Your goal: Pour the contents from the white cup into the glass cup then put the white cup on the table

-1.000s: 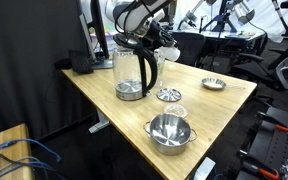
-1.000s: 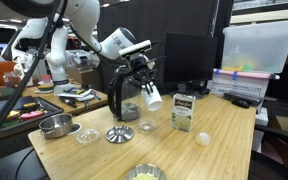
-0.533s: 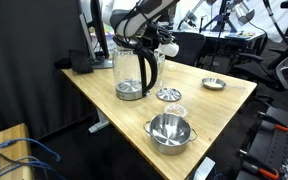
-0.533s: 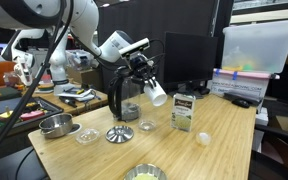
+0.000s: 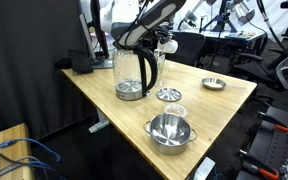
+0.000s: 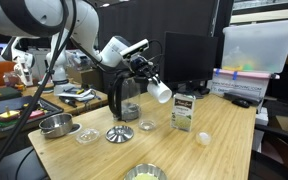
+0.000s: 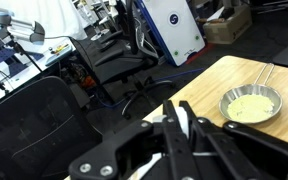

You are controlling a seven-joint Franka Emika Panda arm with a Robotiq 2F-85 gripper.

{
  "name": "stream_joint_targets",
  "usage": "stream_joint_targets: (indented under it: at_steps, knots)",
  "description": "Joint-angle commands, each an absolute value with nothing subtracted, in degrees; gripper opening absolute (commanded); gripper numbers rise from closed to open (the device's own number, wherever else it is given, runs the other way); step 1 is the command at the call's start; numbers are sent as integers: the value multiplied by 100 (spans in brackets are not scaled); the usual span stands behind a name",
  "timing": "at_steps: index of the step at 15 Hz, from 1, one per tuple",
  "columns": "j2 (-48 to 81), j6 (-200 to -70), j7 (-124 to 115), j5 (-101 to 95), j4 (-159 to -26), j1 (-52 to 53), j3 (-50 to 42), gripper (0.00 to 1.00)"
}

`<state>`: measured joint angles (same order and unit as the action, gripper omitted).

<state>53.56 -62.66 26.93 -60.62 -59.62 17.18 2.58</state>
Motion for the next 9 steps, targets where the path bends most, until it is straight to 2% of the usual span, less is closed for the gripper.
stream_joint_targets:
  at_steps: [1, 9]
  knots:
    - [5615, -6051, 2993, -6426, -5671, 1846, 152, 2]
    - [5642, -5930, 3022, -6817, -5839, 1968, 151, 2]
